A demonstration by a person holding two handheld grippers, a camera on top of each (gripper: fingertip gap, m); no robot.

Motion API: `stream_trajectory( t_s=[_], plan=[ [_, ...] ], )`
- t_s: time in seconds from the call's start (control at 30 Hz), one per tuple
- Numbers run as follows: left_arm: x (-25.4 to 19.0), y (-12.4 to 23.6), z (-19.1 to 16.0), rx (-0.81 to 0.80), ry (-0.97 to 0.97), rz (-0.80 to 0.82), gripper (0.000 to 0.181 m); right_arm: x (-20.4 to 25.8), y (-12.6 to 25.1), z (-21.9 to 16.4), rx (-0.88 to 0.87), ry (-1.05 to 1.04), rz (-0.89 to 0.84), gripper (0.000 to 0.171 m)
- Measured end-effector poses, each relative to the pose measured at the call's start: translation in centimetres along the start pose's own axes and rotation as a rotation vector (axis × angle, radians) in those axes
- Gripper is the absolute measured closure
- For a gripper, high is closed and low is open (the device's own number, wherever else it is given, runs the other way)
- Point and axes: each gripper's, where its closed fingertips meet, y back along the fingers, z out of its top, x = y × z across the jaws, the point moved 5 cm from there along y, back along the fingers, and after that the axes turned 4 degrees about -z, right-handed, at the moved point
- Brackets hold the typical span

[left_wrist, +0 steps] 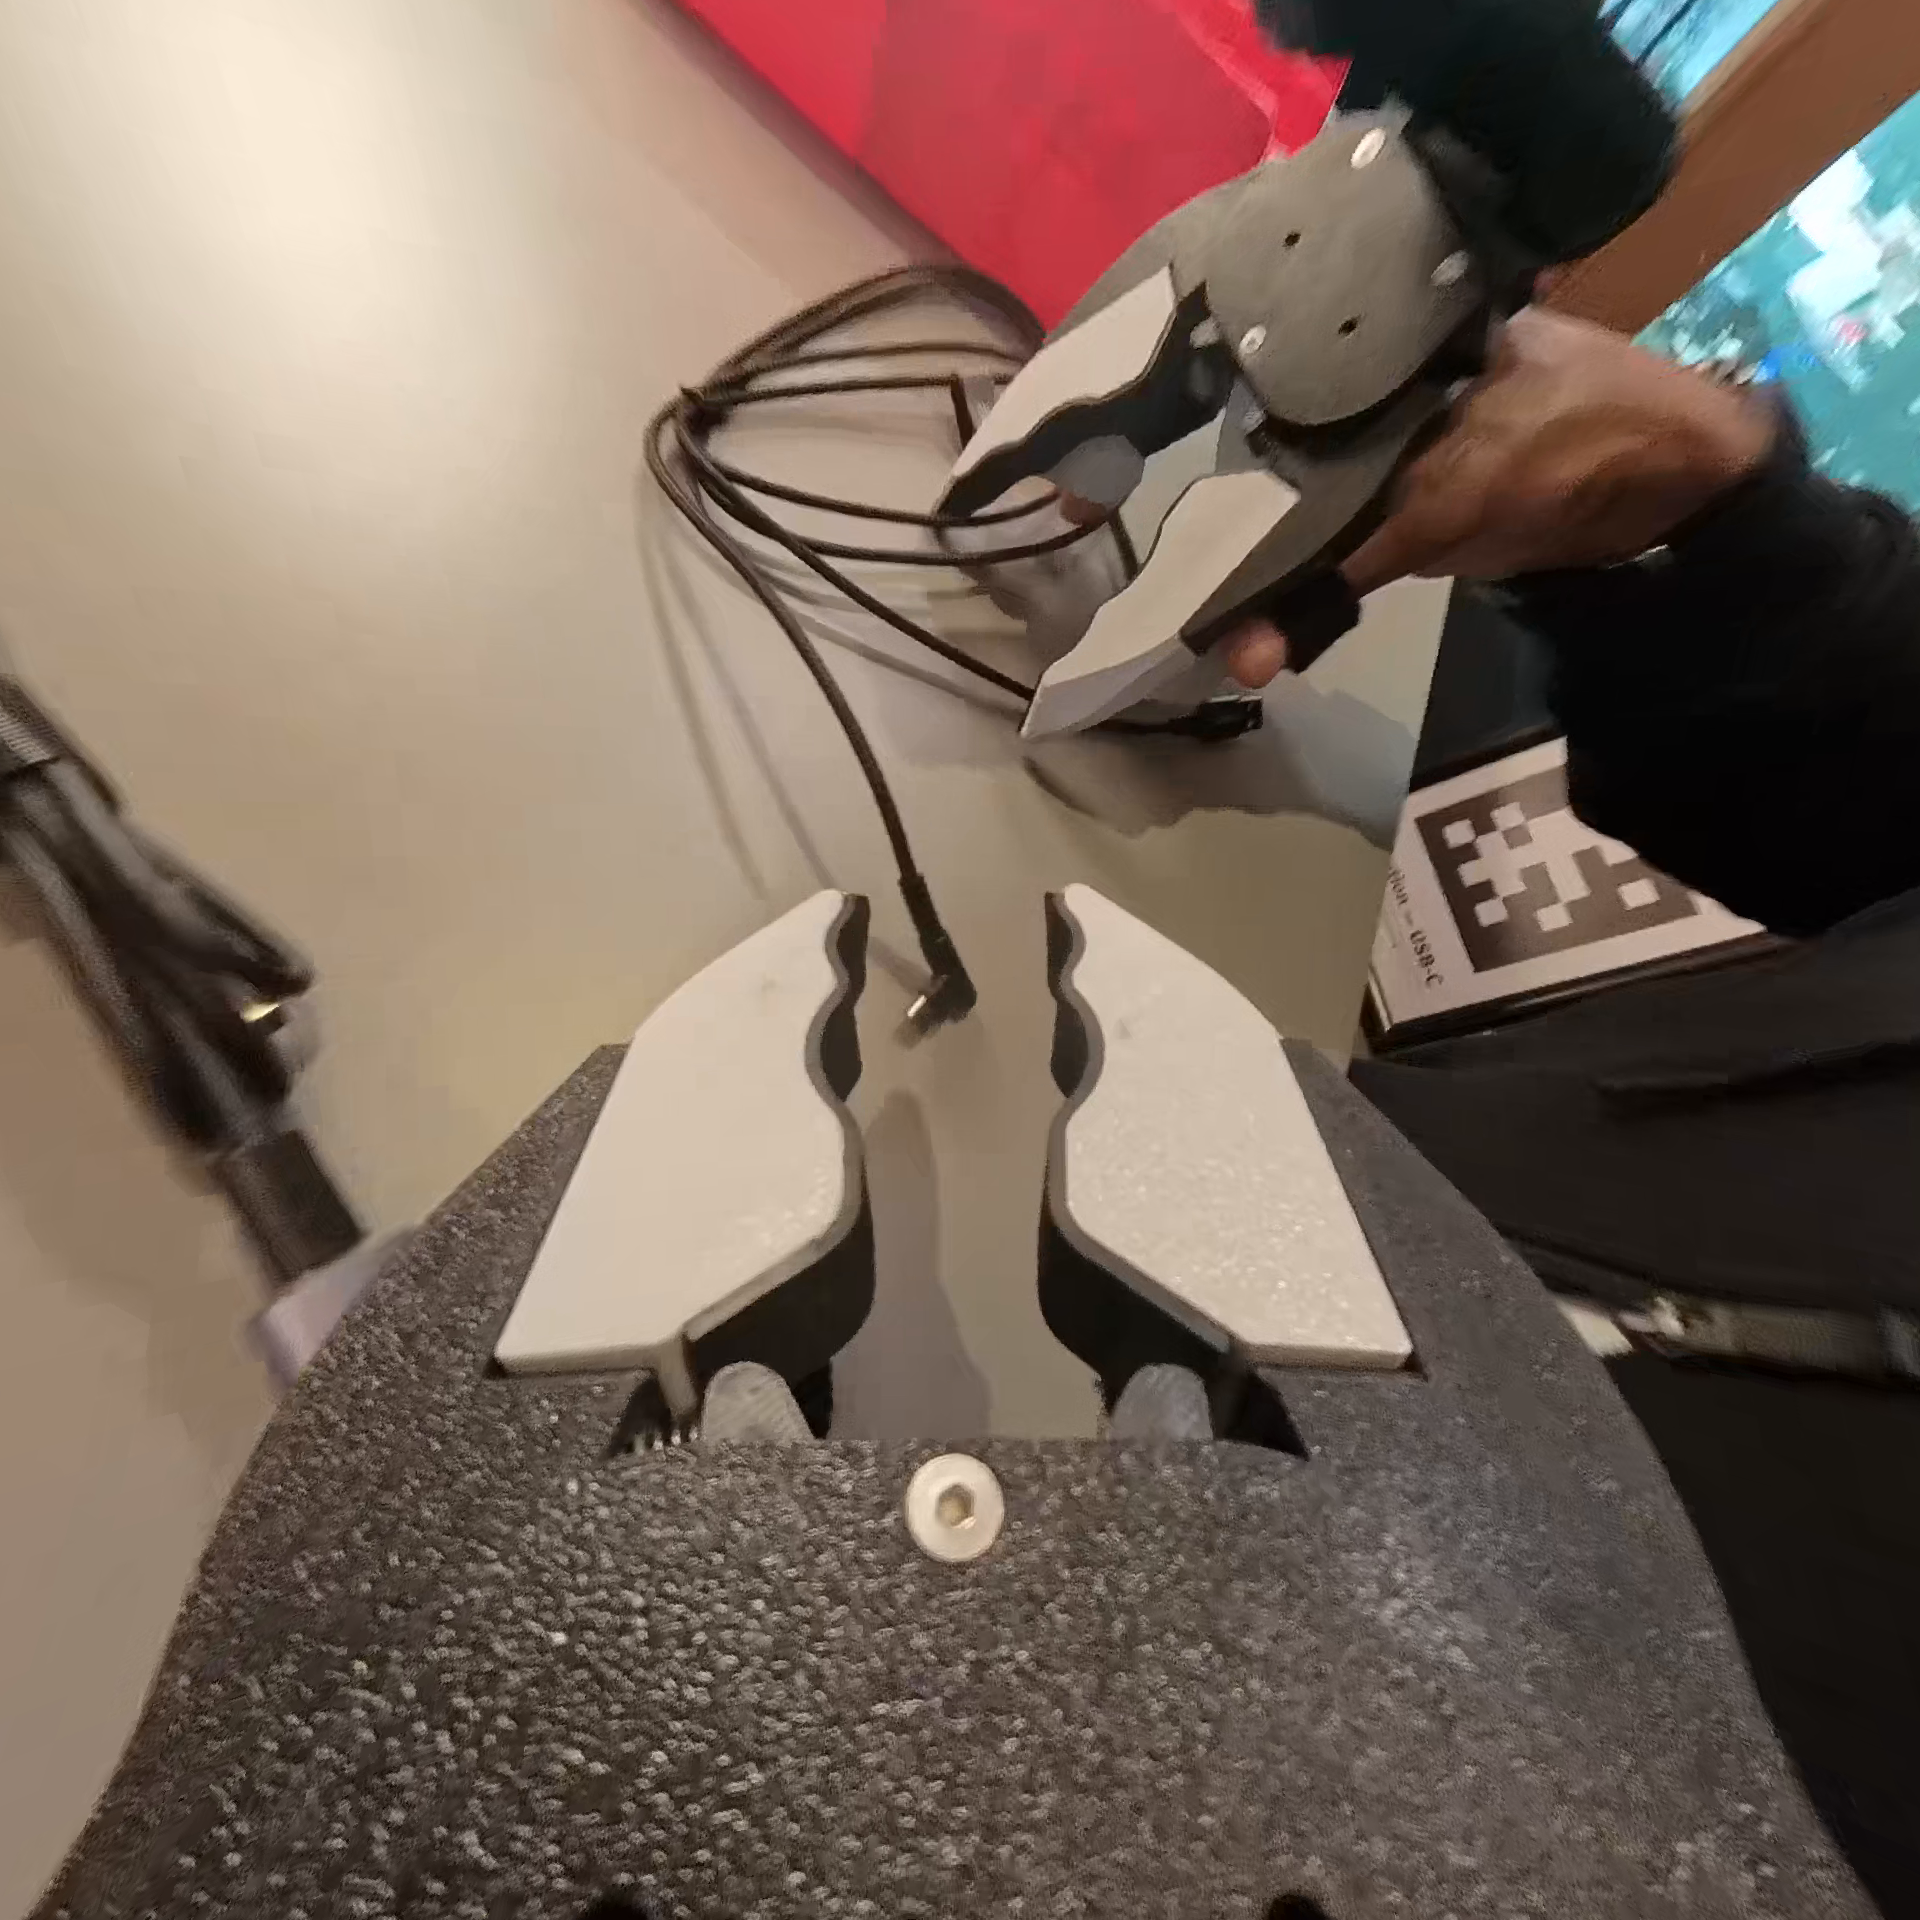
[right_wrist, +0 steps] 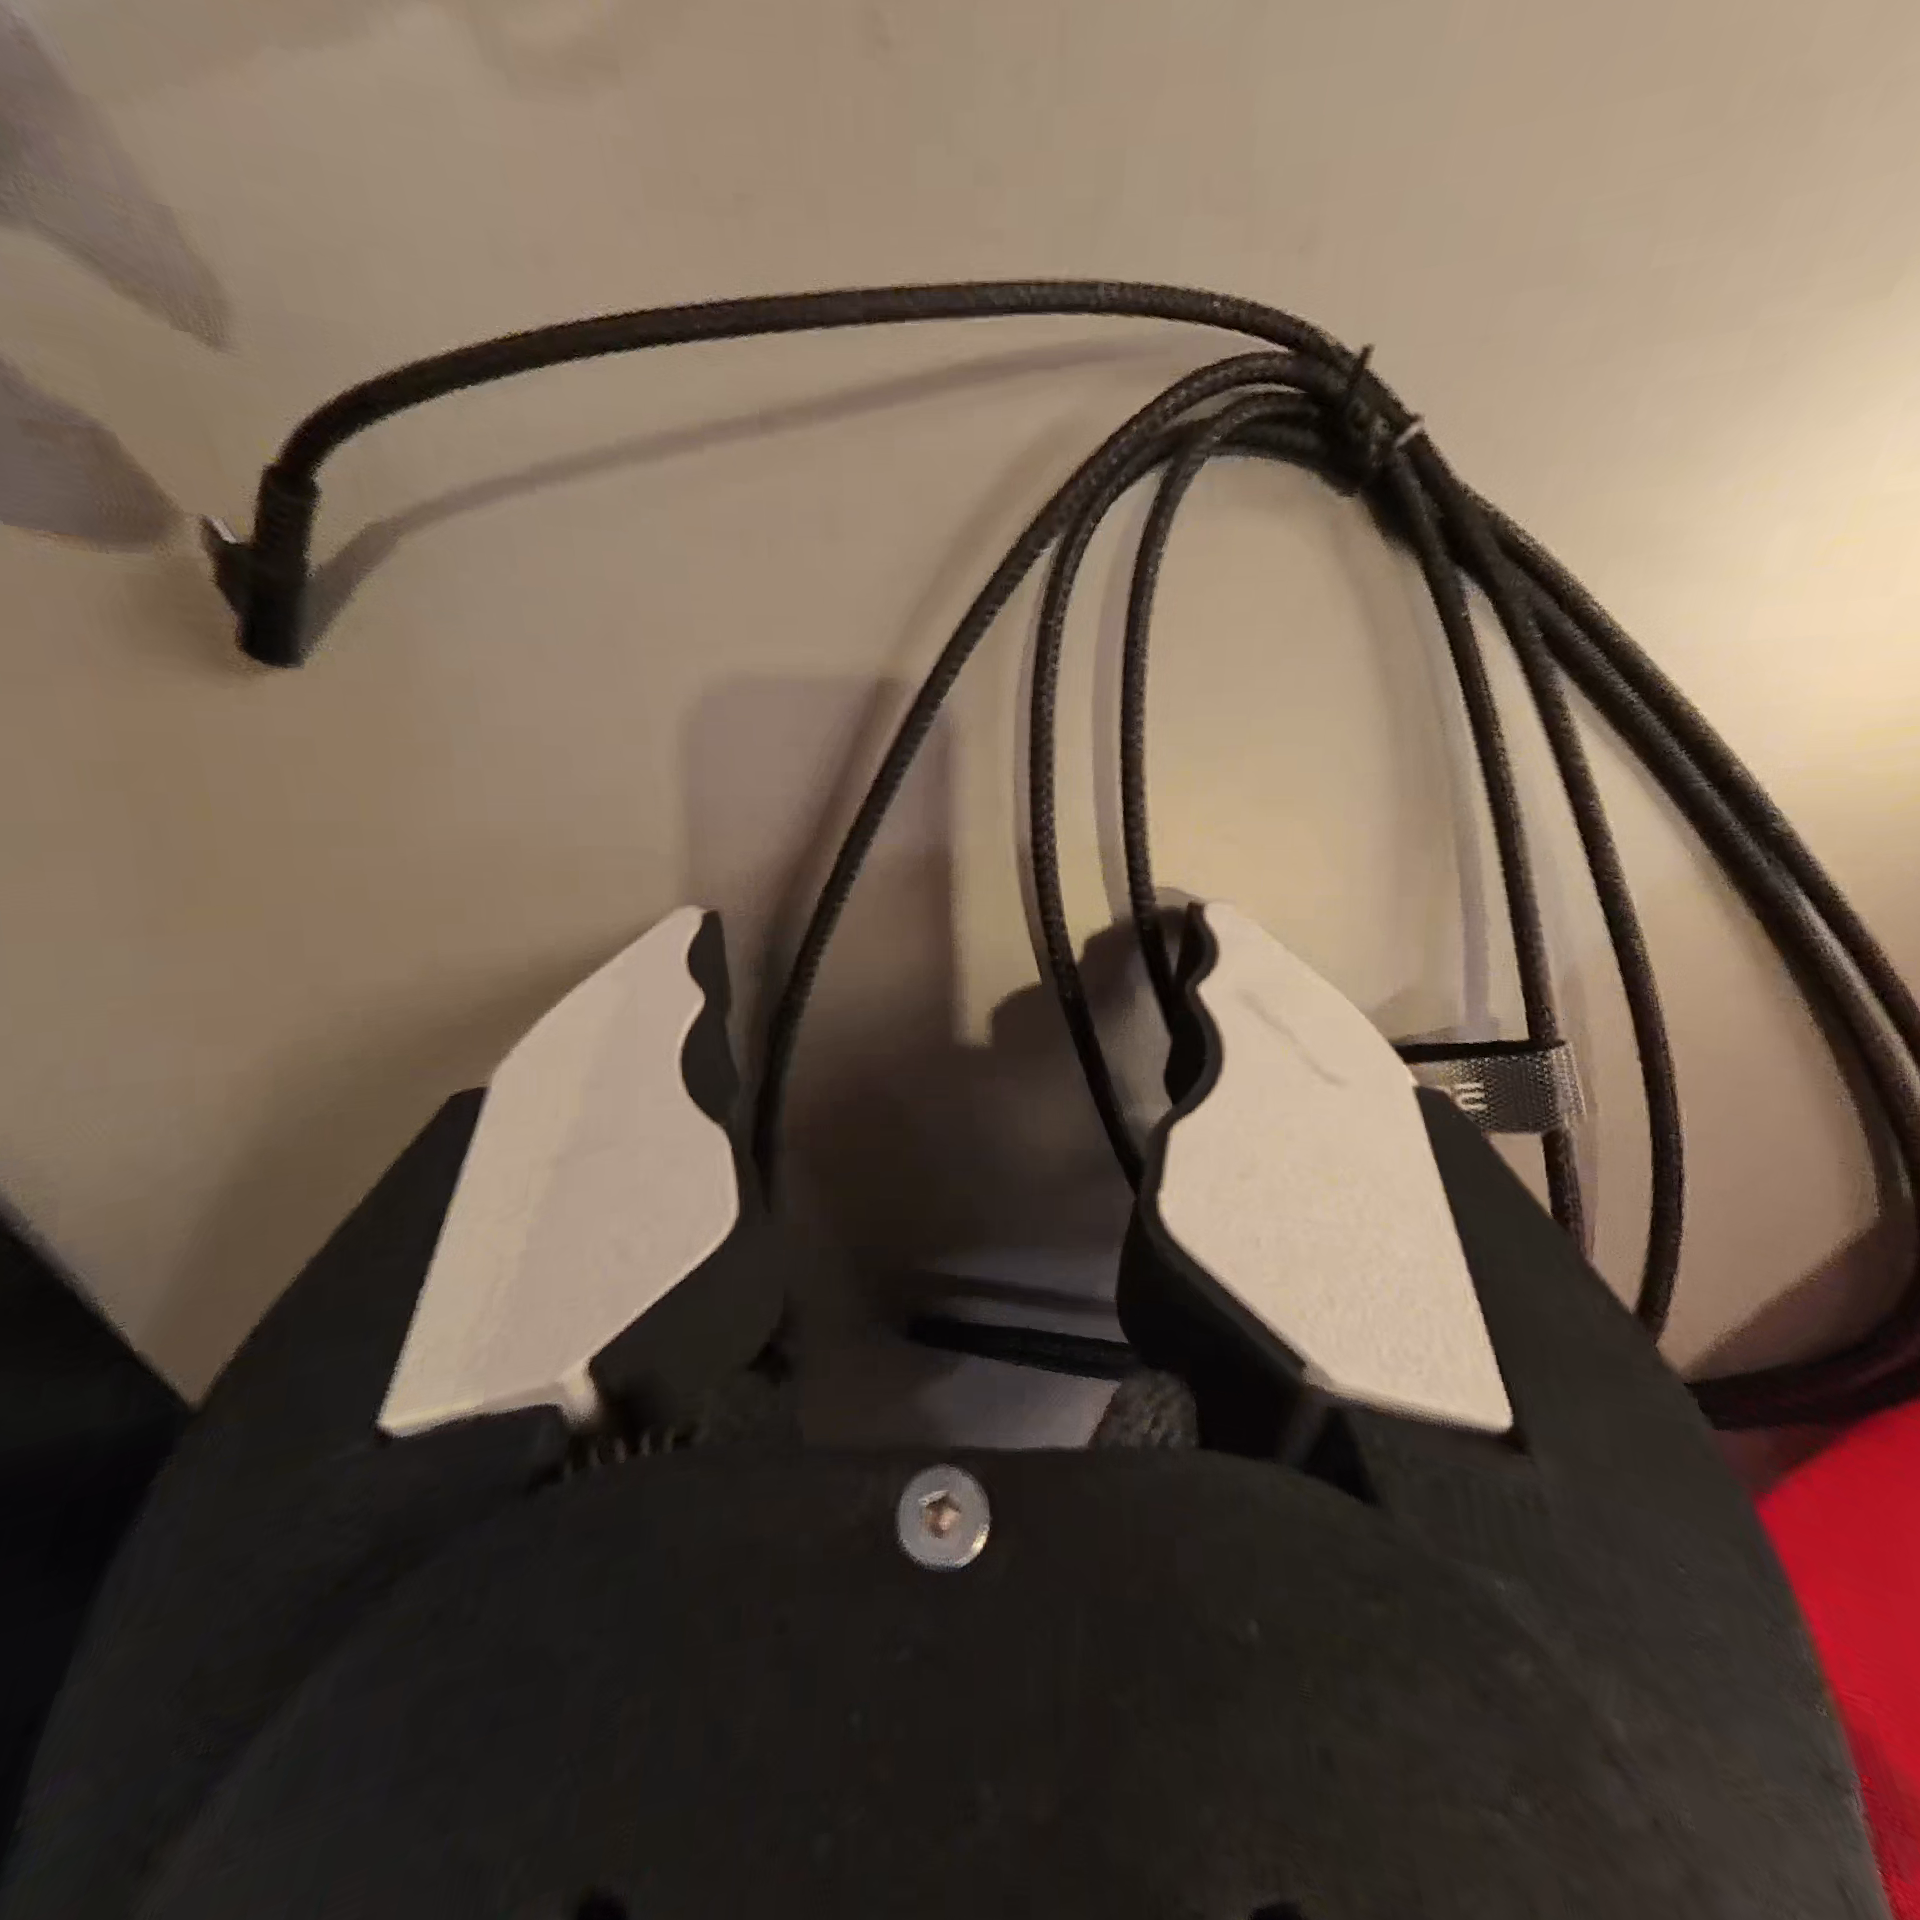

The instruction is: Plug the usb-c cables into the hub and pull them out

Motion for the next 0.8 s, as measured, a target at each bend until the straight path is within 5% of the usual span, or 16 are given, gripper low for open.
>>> stream_trajectory(
  t_s=[0.03,0.2,0.37,0.8],
  plan=[
    [0.0,-1.3,-0.1,0.047,-0.006,0.014,0.145,0.5,0.0,0.2,-0.005,-0.02,0.024,0.09],
    [-0.4,-5.7,-1.4,0.227,-0.039,0.075,0.14,2.3,0.0,1.4,-0.065,-0.166,0.152,0.098],
    [-2.5,-7.9,-2.4,0.223,-0.063,0.023,0.145,3.3,-0.4,2.4,-0.093,-0.248,0.2,0.105],
    [-3.7,-8.2,-2.7,0.16,-0.09,0.026,0.145,3.2,0.3,4.9,-0.17,-0.321,0.322,0.104]
  ],
)
